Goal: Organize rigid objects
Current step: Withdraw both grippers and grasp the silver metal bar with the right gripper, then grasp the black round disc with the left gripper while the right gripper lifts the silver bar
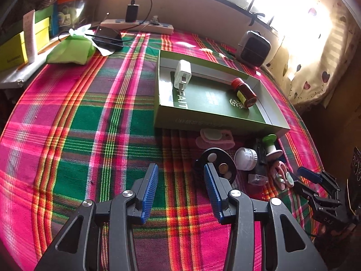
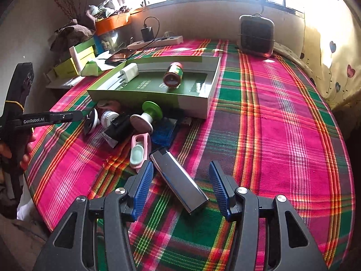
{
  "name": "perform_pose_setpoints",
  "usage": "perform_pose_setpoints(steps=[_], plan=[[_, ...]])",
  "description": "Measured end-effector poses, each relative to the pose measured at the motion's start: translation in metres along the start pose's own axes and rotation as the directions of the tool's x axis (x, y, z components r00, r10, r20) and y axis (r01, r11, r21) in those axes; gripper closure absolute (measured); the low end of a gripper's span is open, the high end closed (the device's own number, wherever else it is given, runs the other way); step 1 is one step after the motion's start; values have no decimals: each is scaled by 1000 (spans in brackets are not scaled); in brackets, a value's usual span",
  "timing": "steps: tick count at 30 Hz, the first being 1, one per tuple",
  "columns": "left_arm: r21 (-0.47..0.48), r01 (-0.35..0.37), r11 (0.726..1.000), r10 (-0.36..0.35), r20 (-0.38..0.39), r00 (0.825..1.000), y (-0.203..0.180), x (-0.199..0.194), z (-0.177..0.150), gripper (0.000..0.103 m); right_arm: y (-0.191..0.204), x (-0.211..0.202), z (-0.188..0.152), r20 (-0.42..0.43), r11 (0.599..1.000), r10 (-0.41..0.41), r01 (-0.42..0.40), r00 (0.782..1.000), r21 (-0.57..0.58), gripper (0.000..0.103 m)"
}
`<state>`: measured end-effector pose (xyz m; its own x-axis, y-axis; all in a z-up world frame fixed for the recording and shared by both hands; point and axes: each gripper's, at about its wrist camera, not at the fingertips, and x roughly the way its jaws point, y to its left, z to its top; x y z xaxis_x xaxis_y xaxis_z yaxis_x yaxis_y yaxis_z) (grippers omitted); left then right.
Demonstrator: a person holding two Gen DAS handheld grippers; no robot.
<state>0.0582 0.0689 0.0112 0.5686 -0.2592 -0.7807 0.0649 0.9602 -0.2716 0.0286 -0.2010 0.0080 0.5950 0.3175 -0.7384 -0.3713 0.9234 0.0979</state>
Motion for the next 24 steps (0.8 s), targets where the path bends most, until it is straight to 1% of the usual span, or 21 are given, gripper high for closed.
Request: perform_pose_setpoints(steps=[5,7,13,15,16,18,20,24], plan=[[1,16,1000,-16,-9,1000,-3,4,-1,61,9,11,-1,-41,998,-31,28,999,-55,50],[4,21,1000,-21,-13,1000,-4,5,0,61,11,12,-1,-35,996,-51,48,998,-75,50],[16,25,1000,-25,-13,1000,-8,8,1,59,5,13,0,-29,996,-74,72,997,-57,51],[20,21,1000,-21,-13,1000,-9,9,1,58,4,12,0,-26,995,-86,84,996,-58,57],[21,24,999,-23,-14,1000,-10,9,2,58,3,11,0,-25,995,-88,87,996,-52,59],[24,30,999,-30,-16,999,-12,9,1,58,-1,10,1,-21,994,-104,103,994,-36,71],[32,35,999,-35,-19,999,-14,9,1,58,-6,9,1,-19,994,-107,107,994,-20,77],[38,36,999,-35,-22,999,-17,9,0,58,-9,7,0,-14,993,-117,118,993,6,79]])
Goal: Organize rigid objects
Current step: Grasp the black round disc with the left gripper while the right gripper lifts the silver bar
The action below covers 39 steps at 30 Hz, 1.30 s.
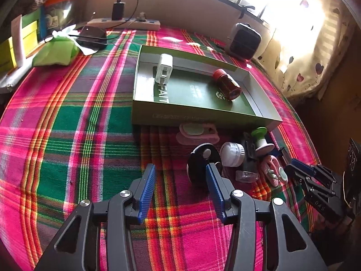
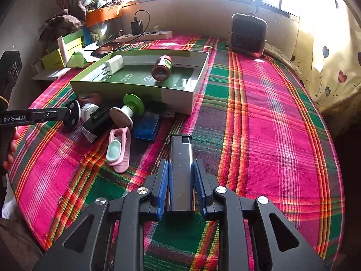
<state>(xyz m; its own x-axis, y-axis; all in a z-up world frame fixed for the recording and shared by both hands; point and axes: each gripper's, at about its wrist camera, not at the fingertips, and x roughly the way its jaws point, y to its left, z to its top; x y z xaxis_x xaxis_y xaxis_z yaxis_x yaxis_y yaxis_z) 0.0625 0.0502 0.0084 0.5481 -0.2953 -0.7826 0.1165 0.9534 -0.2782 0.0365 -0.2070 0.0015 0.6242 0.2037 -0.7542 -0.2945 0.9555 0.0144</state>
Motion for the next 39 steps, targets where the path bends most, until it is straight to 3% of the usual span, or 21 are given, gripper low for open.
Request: perform_pose_setpoints(steps=[12,35,37,39], plan=[[32,41,999,-41,-10,999,-14,4,-2,58,-7,-3,-3,20,997,-1,0,1000,75,79],[50,-7,999,6,20,1000,-21,8,-1,60,-10,-3,-4,32,996,10,-13,999,92,79],[47,-5,999,5,20,1000,-21,8,-1,70,-11,-3,-4,32,995,13,-16,999,94,79],[47,-6,999,5,19,1000,-21,8,-1,72,-11,-3,-4,33,995,15,-18,999,95,79]])
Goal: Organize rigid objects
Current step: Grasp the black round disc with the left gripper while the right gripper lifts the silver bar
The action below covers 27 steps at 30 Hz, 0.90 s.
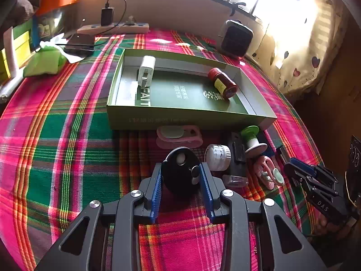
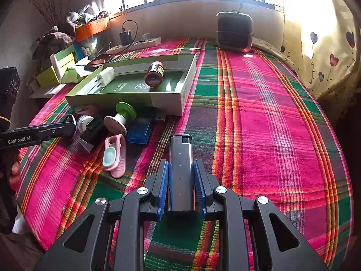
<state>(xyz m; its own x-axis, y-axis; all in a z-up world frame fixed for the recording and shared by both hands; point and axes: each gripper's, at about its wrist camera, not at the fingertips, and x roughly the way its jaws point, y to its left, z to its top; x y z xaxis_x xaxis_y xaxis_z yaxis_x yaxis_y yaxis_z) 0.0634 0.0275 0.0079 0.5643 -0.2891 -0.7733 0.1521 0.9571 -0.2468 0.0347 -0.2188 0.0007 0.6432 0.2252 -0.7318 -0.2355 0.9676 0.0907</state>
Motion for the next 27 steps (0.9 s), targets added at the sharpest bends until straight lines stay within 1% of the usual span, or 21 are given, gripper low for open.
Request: perform_pose_setpoints(steps=[18,27], plan=[[-2,2,1000,-2,0,1000,0,0,0,72,0,-1,0,2,1000,-3,3,1000,-2,79],[-10,11,1000,-11,22,1000,1,-10,5,72,-1,-1,3,-6,1000,7,-7,1000,21,79]])
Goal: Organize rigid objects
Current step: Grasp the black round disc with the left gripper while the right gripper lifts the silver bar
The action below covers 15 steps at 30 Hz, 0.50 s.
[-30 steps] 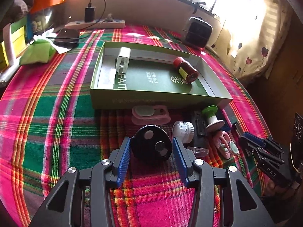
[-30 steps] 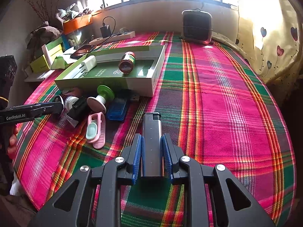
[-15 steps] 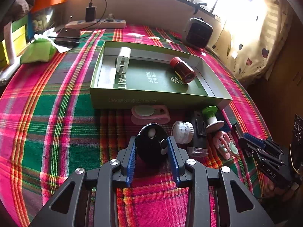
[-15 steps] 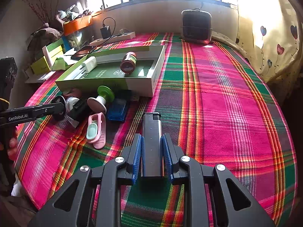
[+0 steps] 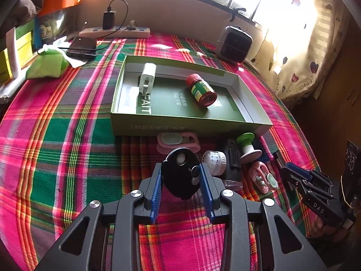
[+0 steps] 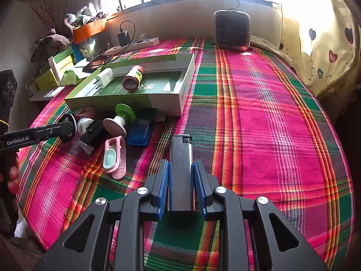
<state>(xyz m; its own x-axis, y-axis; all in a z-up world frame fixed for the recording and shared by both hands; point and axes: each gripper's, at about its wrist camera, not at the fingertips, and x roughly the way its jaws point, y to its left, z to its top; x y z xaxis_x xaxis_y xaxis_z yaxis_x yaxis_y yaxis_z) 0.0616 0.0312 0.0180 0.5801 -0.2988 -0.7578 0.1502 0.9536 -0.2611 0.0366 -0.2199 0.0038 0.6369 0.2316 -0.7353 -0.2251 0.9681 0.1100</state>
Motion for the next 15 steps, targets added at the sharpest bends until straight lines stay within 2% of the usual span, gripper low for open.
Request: perform_pose_setpoints(steps=[15], plan=[[13,5,1000,-6,59,998,2,-15,35,72,7,-17,29,59,999,-23,25,998,-29,79]])
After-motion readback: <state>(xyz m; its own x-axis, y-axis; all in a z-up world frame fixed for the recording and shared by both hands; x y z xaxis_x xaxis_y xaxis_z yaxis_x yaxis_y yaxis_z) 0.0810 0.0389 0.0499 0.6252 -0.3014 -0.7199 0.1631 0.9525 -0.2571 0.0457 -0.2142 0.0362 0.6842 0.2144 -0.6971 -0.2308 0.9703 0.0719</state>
